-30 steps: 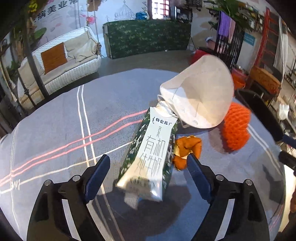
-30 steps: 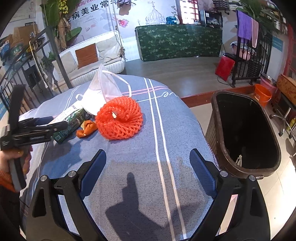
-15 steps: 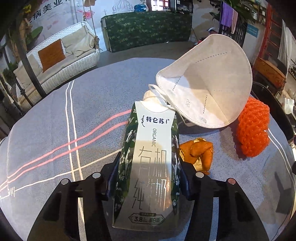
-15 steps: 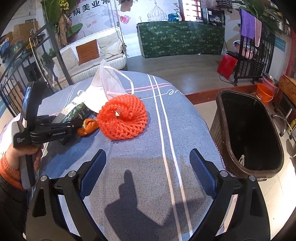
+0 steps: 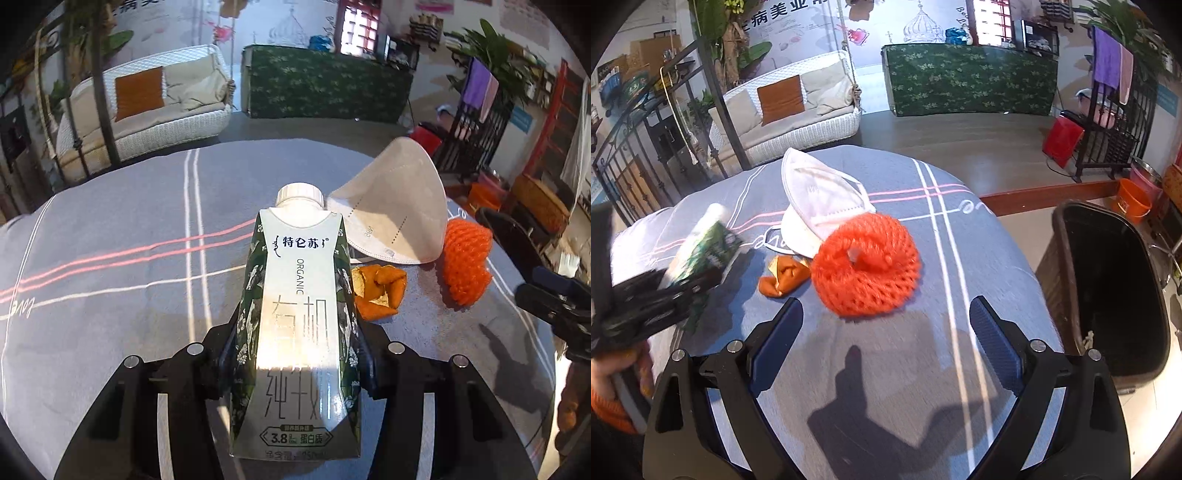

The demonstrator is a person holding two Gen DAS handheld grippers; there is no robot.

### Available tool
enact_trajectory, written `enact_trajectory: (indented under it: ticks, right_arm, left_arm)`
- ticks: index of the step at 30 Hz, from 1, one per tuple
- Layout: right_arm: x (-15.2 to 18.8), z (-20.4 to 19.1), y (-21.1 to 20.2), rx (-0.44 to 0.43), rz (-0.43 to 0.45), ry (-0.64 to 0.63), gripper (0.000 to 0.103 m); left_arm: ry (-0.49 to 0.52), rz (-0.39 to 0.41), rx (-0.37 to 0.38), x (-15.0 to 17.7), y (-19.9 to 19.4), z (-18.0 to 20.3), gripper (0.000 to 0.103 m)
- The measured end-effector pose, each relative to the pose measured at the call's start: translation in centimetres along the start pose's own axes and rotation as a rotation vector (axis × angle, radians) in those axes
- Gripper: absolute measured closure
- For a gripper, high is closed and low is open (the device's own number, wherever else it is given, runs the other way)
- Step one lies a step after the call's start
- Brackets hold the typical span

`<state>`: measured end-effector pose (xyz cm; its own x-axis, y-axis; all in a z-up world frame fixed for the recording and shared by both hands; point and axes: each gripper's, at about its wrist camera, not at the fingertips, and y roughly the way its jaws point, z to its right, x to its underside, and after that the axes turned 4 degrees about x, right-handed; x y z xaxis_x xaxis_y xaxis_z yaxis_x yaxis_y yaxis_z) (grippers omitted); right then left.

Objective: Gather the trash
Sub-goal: 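Grasp the green-and-white milk carton with the left tool, then grasp the orange foam net with the right tool while the left tool holds the carton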

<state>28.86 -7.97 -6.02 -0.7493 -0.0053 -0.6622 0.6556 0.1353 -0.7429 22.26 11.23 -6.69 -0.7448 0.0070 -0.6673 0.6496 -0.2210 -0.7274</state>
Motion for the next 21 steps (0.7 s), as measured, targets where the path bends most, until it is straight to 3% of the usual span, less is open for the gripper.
enact_trajectory:
  ticks: [11, 16, 17, 19, 21]
  right_arm:
    - [-1.3, -2.0, 3.7, -0.016, -0.084, -0.040, 0.013]
    - [-1.3, -3.0, 5.0, 0.020, -0.118, -0.101, 0.013]
    - [-1.3, -3.0, 5.2, 0.021, -0.123, -0.104, 0.015]
    - [-1.3, -3.2, 5.6, 0.020, -0.134, -0.108, 0.042]
    - [-1.2, -3.1, 5.8, 0.027, -0.145, -0.107, 0.055]
  left_arm:
    - [-0.086, 0.044, 0.012, 1.5, -2.1, -0.6, 0.052]
    - [-0.094, 0.053, 0.022, 1.7, -2.3, -0.2, 0.052]
    - [-0.095, 0.055, 0.026, 1.7, -2.3, -0.2, 0.052]
    - [-0.091, 0.058, 0.029, 1.7, -2.3, 0.0, 0.052]
    - [-0.093, 0.059, 0.034, 1.8, -2.3, 0.2, 0.052]
